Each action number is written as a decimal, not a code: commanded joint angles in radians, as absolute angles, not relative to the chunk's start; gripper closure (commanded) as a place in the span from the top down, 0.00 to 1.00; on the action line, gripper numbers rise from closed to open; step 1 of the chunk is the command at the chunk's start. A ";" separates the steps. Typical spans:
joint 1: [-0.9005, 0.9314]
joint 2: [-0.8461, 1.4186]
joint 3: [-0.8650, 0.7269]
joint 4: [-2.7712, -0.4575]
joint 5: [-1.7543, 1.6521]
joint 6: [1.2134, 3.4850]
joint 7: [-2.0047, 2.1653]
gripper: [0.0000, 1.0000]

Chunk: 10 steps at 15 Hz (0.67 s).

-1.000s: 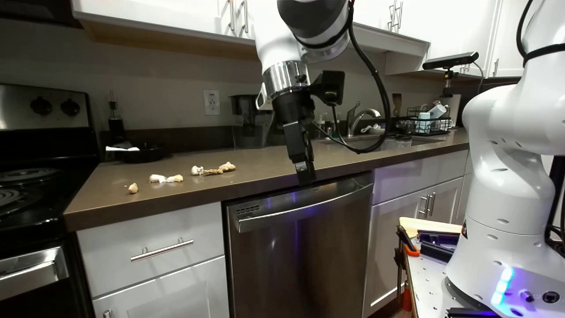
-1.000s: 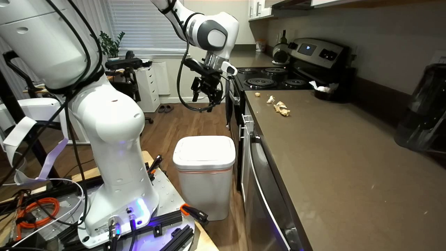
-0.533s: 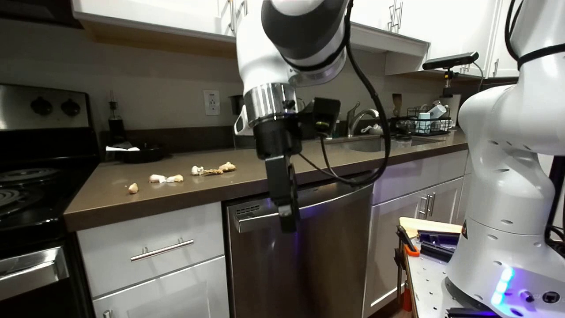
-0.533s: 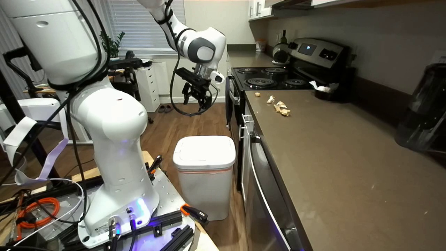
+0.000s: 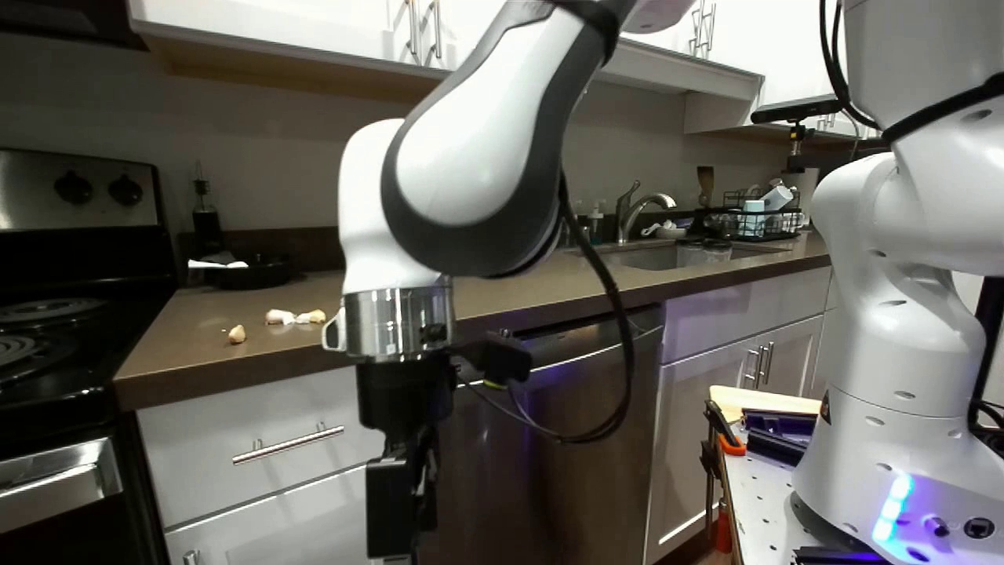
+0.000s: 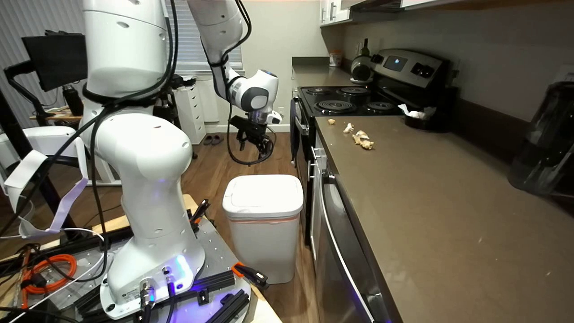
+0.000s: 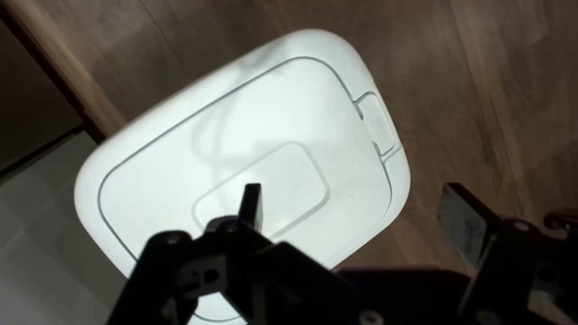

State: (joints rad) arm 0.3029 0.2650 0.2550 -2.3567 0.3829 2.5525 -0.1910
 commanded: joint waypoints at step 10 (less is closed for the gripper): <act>0.124 0.667 0.471 -2.001 0.379 2.383 -0.504 1.00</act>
